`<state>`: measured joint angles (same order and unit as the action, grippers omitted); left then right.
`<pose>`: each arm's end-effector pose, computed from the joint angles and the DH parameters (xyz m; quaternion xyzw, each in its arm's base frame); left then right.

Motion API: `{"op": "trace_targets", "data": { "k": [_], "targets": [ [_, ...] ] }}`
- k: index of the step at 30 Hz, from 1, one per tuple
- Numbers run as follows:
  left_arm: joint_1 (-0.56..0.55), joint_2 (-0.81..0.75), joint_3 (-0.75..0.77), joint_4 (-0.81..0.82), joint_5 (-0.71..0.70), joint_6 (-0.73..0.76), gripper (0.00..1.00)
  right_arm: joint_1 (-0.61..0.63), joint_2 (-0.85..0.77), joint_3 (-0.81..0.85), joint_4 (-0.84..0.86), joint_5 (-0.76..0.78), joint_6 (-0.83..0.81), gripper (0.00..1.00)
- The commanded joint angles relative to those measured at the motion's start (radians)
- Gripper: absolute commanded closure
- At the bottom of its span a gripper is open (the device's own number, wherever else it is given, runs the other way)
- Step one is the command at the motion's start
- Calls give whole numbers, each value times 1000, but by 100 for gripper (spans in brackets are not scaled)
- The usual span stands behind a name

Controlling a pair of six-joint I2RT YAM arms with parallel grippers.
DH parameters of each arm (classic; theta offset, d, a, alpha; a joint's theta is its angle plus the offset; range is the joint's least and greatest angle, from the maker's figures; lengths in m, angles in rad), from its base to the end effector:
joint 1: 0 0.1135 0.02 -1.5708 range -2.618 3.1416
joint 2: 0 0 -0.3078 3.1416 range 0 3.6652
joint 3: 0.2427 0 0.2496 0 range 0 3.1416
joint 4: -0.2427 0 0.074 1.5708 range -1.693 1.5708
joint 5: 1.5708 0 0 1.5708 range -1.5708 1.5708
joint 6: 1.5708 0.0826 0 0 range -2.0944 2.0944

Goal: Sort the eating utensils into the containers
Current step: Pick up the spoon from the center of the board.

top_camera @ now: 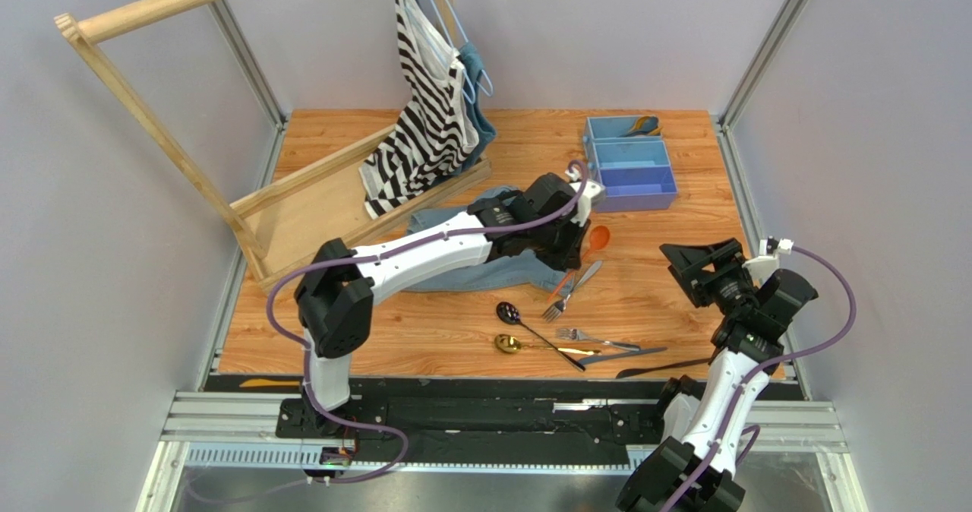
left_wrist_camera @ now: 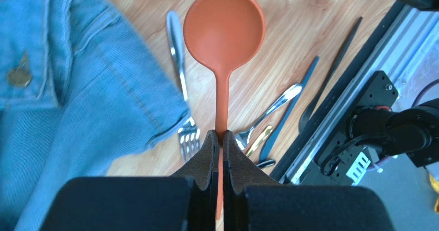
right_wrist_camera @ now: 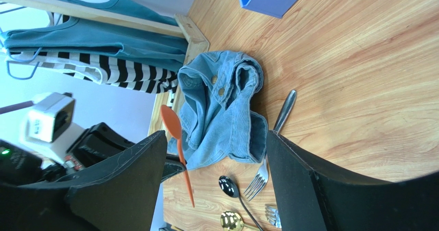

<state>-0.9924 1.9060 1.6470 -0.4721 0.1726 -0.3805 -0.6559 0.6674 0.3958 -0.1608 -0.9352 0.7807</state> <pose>0.2541 -0.4151 0.2964 0.3075 0.8569 -0.3183 0.2642 0.1511 -0.0324 0.2452 0.3119 0.7260 0.4089 0.4565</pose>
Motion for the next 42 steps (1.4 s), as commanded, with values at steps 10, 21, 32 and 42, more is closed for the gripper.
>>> {"op": "trace_targets", "data": {
  "k": [10,21,32,42],
  "targets": [
    [75,-261,-193,-66,-48,37,100,218,3,110,3,8,0,26],
    [75,-412,-311,-204,-110,46,100,643,80,175,44,223,11,28],
    [46,-423,-303,-232,-76,17,100,993,193,236,101,466,28,32],
    [-40,-351,-211,-261,-100,11,100,1062,256,215,152,536,43,36]
  ]
}}
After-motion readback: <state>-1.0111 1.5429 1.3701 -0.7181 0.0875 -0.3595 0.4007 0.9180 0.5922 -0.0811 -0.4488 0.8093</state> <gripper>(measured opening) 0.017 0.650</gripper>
